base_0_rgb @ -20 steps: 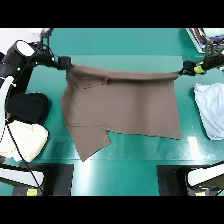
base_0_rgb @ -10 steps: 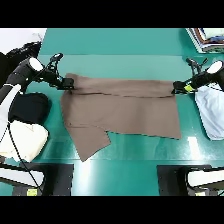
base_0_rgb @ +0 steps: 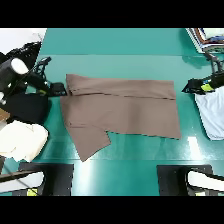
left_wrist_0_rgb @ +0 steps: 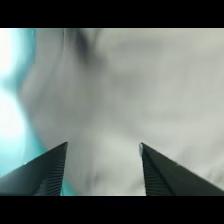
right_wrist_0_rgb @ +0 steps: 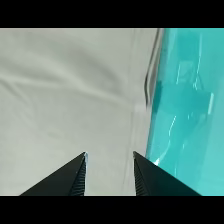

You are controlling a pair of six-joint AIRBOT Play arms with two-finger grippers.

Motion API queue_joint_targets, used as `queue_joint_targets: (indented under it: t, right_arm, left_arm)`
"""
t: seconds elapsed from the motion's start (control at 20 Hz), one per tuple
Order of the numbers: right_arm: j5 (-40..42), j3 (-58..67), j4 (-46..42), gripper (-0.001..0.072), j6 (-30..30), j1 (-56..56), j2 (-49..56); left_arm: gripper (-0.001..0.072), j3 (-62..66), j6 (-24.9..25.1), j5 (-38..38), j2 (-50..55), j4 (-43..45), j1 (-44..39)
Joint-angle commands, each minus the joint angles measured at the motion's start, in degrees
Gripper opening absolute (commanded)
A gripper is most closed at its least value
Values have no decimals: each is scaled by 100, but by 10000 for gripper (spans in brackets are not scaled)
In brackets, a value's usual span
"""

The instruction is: Fold the shirts.

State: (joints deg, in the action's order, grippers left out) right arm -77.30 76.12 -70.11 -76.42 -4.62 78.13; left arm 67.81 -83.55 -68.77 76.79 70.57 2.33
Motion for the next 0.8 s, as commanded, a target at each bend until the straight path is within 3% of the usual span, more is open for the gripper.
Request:
queue_joint_targets:
  t: [0.0,0.1,0.3,0.5,0.75]
  right_arm:
    - [-494,-7,9,344,0,-120,-417]
    - [-490,-4,9,343,0,-37,-476]
    - [-433,-4,7,342,2,223,-463]
    - [-431,-4,9,343,2,380,-463]
    - [-568,-4,7,339,0,378,-463]
  left_arm:
    - [530,-1567,-299,-184,-1198,57,57]
    - [530,-2671,-498,-197,-1882,-33,57]
    - [530,-4218,-490,94,-2806,-1211,57]
    - [530,-4688,-146,669,-2798,-1847,57]
    - [529,-4710,-129,1263,-2798,-2190,57]
